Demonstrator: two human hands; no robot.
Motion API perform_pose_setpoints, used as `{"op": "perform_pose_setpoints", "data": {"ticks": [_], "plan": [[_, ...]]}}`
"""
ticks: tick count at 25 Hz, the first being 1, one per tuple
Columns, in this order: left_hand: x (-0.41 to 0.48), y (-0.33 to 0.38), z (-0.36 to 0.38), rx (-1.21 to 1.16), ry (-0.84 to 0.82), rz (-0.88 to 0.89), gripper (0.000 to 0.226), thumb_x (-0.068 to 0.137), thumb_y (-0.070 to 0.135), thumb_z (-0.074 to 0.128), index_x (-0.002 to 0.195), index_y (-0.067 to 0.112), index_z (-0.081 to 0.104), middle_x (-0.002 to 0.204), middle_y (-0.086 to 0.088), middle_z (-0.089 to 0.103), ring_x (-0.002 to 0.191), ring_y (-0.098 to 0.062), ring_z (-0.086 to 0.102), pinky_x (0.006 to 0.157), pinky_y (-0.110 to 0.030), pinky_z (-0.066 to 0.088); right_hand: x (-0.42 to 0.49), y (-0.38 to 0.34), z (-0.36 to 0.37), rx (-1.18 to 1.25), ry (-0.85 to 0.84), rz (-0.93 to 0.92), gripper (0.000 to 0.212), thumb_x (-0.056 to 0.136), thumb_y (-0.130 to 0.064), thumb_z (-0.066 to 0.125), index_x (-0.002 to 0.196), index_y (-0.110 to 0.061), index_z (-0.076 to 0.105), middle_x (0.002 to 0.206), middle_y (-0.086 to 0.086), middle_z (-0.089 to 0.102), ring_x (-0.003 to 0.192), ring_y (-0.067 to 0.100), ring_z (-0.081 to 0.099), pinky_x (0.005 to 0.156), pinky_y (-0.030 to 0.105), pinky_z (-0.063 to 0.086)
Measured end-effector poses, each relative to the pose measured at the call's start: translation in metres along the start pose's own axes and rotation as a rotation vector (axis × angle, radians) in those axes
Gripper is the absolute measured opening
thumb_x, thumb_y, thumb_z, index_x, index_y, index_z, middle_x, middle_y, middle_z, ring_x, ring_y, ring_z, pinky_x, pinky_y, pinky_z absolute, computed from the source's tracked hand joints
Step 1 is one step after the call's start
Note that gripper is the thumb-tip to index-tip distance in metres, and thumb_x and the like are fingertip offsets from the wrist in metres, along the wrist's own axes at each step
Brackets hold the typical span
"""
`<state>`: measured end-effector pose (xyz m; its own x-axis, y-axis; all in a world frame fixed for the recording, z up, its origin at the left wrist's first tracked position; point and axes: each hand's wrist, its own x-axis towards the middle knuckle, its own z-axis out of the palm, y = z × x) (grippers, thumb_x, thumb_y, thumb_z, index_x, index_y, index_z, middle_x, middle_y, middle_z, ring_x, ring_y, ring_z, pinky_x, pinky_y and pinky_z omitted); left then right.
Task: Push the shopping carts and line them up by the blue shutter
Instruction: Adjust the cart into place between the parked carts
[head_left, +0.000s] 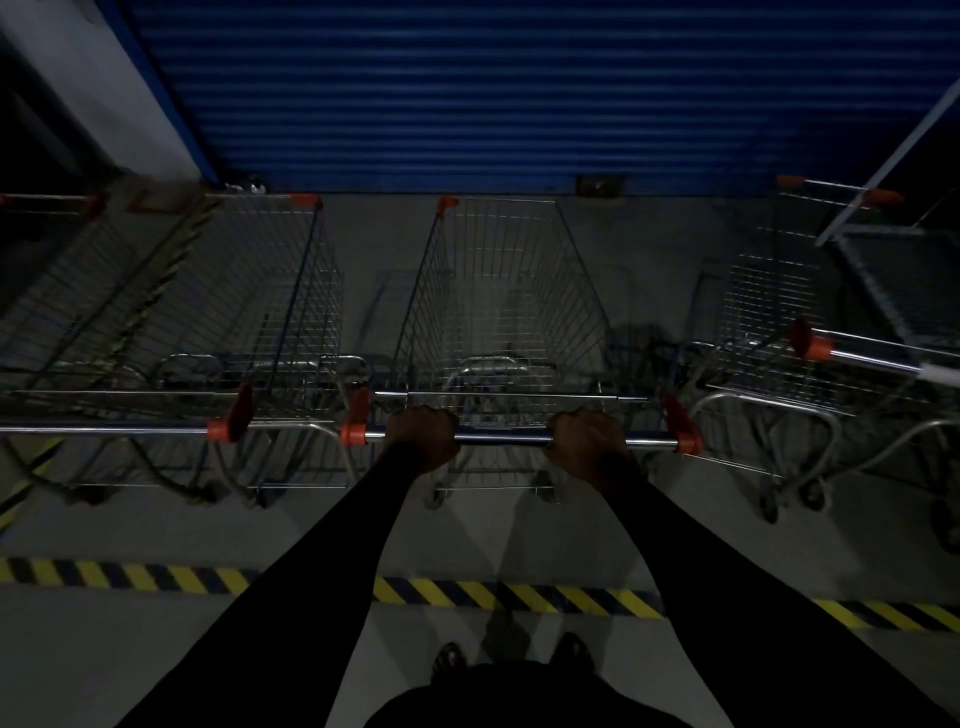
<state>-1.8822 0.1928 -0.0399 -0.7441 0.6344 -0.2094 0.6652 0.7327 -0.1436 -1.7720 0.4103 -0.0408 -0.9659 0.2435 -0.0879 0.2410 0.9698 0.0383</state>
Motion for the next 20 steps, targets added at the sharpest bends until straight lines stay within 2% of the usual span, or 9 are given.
{"op": "perform_pose_setpoints", "data": {"ticks": [13,20], "plan": [[0.003,-0.01,-0.004,-0.093,-0.055,-0.005,0.034,0.081,0.044,0.056,0.106,0.02,0.061,0.106,-0.006,0.067,0.1,-0.03,0.062,0.083,-0.039,0.05,0.005,-0.008,0.005,0.019,0.012,0.051,0.035,0.078,-0.048,0.057,0.101,-0.025,0.067,0.101,0.0,0.07,0.098,0.022,0.065,0.084,0.032,0.048],[0.002,-0.01,-0.003,-0.089,-0.049,-0.001,0.046,0.078,0.05,0.057,0.114,0.021,0.054,0.108,-0.006,0.066,0.1,-0.03,0.061,0.082,-0.039,0.049,0.004,-0.005,-0.003,0.149,-0.05,0.023,0.041,0.068,-0.053,0.061,0.103,-0.031,0.064,0.099,-0.005,0.07,0.098,0.02,0.065,0.083,0.031,0.047]]}}
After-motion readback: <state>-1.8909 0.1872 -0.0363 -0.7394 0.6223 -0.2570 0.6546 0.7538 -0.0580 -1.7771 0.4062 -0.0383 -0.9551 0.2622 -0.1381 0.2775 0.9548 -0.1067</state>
